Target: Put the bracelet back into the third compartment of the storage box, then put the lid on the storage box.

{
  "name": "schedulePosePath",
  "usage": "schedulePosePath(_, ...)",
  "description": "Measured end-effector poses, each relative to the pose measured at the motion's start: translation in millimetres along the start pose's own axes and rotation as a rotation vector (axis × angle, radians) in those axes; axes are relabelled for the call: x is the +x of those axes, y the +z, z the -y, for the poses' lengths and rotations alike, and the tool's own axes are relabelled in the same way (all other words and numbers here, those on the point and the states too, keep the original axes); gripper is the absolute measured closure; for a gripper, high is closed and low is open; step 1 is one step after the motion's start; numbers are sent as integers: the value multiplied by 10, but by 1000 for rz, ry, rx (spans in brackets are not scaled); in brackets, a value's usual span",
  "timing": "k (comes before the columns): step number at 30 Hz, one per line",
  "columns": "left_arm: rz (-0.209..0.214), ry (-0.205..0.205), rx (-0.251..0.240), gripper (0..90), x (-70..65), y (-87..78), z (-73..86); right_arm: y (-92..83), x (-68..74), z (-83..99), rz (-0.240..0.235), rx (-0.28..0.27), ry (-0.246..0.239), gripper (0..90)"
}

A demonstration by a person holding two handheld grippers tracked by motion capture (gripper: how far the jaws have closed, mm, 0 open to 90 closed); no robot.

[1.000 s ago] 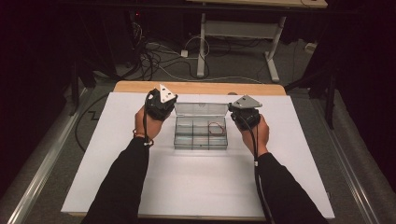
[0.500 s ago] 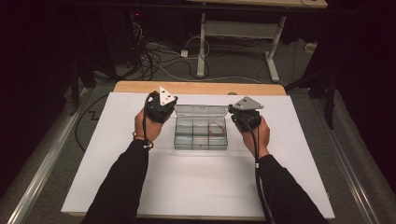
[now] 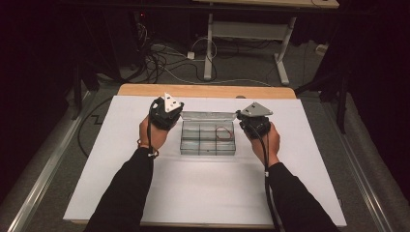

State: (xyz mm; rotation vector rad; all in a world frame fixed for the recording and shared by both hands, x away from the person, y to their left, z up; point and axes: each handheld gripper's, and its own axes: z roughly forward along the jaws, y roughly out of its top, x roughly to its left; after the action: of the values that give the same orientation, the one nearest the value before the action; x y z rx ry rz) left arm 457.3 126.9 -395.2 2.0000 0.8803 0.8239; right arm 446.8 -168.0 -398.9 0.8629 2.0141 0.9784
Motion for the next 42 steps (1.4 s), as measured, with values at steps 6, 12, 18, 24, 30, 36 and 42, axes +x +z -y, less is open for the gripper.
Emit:
schedulePosePath(6,-5,-6,0,873,-32,-15,24,-22,18,17,0,-2,0,882)
schedulePosePath(12,-11,-7,-3,872,-52,-25,44,-42,44,36,8,-5,4,882)
schedulePosePath(18,-15,-12,-3,873,-76,-39,75,-50,74,47,20,-5,5,893)
schedulePosePath(24,-12,-15,-10,872,-92,-49,109,-61,86,71,17,-9,13,893)
schedulePosePath(30,-14,-25,-32,873,-110,-48,144,-67,108,89,26,-13,14,893)
schedulePosePath(36,-16,-20,-32,873,-114,-54,146,-77,124,114,28,-18,25,893)
schedulePosePath(42,-20,-21,-33,872,-139,-64,174,-89,136,138,27,-21,32,892)
